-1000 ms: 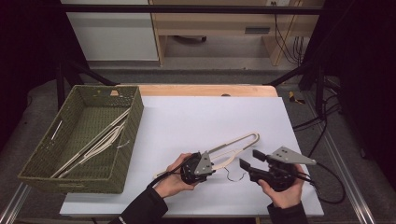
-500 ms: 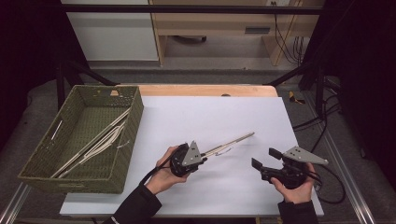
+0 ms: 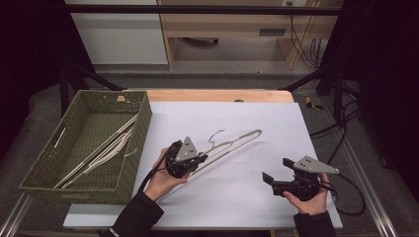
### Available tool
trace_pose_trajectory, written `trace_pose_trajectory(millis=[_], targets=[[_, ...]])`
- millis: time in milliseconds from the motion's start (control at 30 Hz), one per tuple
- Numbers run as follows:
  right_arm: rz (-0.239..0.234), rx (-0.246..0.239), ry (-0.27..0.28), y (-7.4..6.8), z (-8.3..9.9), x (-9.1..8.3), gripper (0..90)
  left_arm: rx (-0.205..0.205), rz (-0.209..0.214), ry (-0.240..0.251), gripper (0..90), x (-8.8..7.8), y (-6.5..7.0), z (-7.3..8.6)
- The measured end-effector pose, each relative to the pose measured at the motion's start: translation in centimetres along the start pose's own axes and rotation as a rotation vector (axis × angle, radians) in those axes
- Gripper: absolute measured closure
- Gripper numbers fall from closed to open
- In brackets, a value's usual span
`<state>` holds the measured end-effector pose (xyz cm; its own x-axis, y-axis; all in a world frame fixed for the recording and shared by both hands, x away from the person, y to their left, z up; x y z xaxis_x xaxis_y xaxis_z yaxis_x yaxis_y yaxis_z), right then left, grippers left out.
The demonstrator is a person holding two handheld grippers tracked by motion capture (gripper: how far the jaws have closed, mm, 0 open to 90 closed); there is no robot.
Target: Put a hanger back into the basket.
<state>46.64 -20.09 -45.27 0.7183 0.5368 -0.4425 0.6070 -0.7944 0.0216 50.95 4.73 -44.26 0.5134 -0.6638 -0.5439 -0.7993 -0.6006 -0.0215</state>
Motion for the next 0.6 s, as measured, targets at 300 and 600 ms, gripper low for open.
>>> trace_pose_trajectory(millis=[300, 600], targets=[[-0.014, 0.006, 0.019, 0.0, -0.3, -0.2, 8.4, -0.032, 0.022, 0.066, 86.1, -5.0, -0.9, -3.1], [-0.031, 0.006, 0.023, -0.1, -0.4, -0.3, 7.0, -0.021, 0.005, 0.109, 86.1, -10.1, -2.8, -6.2]])
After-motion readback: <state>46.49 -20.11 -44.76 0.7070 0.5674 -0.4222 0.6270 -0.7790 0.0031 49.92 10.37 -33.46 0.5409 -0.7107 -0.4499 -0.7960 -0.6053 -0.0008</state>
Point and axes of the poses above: each handheld gripper's, and its own axes: x roughly forward along the jaws, z roughly out of its underside, y roughly to its right, the point moved 9 cm from there along x, roughly forward along the jaws, and after that the axes turned 9 degrees about -x, right-handed, at the moved point
